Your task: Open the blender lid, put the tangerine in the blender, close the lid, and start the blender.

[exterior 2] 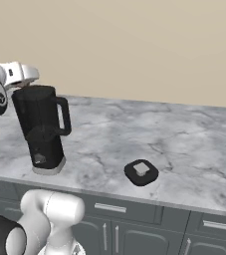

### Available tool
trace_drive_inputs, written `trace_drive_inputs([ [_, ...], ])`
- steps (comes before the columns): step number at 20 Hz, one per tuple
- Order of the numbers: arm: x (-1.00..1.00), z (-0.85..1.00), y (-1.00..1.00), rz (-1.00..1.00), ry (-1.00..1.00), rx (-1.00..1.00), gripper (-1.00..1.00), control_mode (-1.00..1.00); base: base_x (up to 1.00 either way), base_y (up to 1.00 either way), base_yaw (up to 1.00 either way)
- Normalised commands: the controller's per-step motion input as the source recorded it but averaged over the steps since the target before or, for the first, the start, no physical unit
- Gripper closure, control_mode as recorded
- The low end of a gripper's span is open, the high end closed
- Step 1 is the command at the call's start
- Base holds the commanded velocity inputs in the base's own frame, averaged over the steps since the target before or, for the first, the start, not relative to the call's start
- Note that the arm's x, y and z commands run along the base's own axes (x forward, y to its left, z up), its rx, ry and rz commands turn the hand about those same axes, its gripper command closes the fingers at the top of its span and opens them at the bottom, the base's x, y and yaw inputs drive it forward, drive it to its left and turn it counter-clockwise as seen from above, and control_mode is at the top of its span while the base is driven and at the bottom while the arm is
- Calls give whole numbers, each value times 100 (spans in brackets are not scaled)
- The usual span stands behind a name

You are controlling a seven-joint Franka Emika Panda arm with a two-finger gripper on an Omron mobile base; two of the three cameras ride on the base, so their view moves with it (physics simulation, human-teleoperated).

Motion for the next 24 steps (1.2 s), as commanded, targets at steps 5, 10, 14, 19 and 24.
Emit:
trace_drive_inputs([
  [5,28,-16,21,8,20,4,100,-100,0,0,0],
  [10,28,-33,0,10,20,9,100,-100,0,0,0],
  [14,5,-69,-30,3,12,12,100,-100,0,0,0],
  [19,9,-76,-2,1,14,7,100,-100,0,0,0],
  [24,1,-87,8,0,19,0,100,-100,0,0,0],
])
